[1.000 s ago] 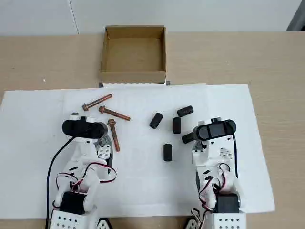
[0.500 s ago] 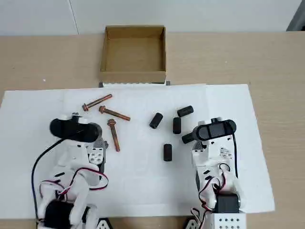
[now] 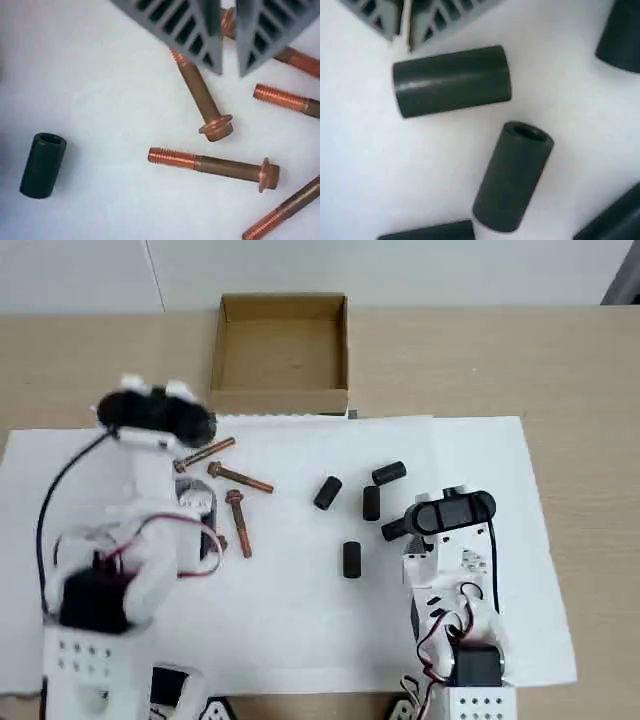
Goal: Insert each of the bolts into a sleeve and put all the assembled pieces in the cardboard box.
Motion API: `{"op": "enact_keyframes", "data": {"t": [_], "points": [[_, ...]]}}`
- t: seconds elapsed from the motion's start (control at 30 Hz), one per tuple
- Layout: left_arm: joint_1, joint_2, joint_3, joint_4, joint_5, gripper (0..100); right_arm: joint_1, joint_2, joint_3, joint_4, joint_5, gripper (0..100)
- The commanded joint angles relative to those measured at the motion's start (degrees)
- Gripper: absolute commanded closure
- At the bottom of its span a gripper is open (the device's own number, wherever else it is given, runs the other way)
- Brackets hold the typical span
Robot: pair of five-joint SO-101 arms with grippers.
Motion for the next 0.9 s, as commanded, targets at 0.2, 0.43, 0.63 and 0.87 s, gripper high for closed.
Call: {"op": "enact_keyframes", "data": {"t": [0.2,0.43,0.63,0.87], "points": [[-9.85,10.02,-9.80,1.32,0.00,99,0.57,-1.10,0.88,0.13,-0.44,99.5],[-9.67,10.81,-9.54,1.41,-0.09,99,0.48,-1.10,0.88,0.04,-0.53,99.5],[-9.67,12.75,-9.45,1.14,0.09,99,0.66,-0.66,-6.24,2.59,-0.53,99.5],[-9.67,17.41,-9.45,1.23,0.18,99,-3.21,8.57,-24.62,10.51,-3.60,99.5]]}}
